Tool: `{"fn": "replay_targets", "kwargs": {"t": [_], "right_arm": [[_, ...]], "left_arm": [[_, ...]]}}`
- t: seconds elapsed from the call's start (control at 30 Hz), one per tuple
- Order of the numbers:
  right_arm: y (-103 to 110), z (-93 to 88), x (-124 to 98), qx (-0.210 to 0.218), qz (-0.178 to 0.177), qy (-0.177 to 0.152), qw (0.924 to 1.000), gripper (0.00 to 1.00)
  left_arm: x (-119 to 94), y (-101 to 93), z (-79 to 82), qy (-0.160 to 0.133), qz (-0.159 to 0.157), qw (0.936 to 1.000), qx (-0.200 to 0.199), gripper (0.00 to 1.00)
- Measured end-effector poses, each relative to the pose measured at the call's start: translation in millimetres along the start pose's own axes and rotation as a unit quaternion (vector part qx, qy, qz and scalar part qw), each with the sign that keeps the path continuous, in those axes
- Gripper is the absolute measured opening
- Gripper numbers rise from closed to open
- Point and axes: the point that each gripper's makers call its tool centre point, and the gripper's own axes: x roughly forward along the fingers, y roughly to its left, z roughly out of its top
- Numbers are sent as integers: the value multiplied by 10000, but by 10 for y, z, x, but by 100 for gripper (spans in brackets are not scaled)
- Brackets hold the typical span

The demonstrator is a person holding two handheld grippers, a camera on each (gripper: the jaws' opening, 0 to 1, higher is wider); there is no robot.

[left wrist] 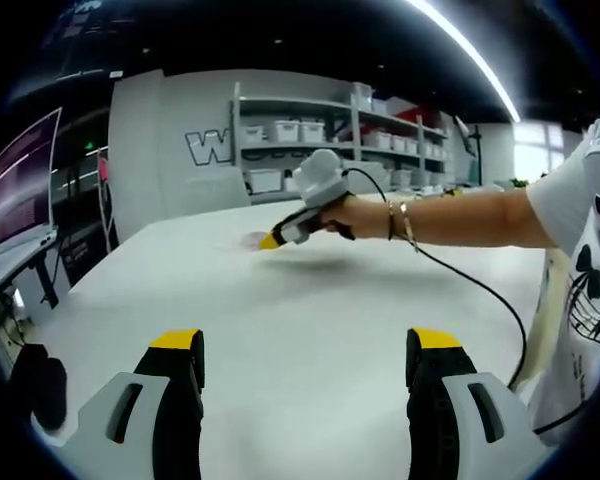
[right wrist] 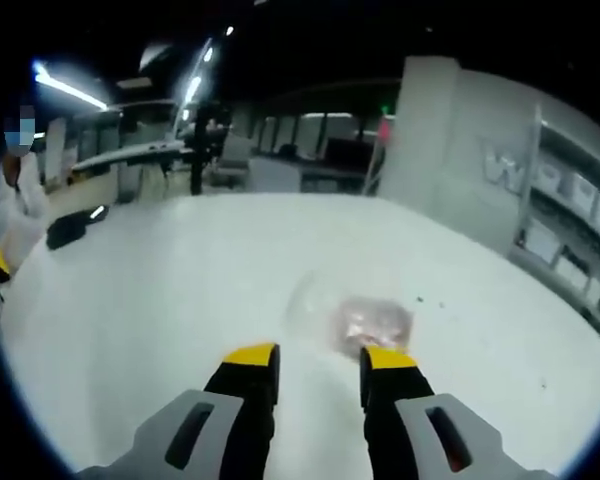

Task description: Open the resealable bag by pulling the two sides of the seal apart until the entire bag opening is separated and visibly accessible.

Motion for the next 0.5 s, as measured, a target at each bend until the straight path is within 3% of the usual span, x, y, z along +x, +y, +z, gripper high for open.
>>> {"fn": "replay_targets", "kwargs": {"t": [0.5], "right_arm": [[15, 46, 150, -572, 17, -41, 9984, 25]], "left_arm": [[46, 54, -39, -6, 12, 10000, -92, 82]]}}
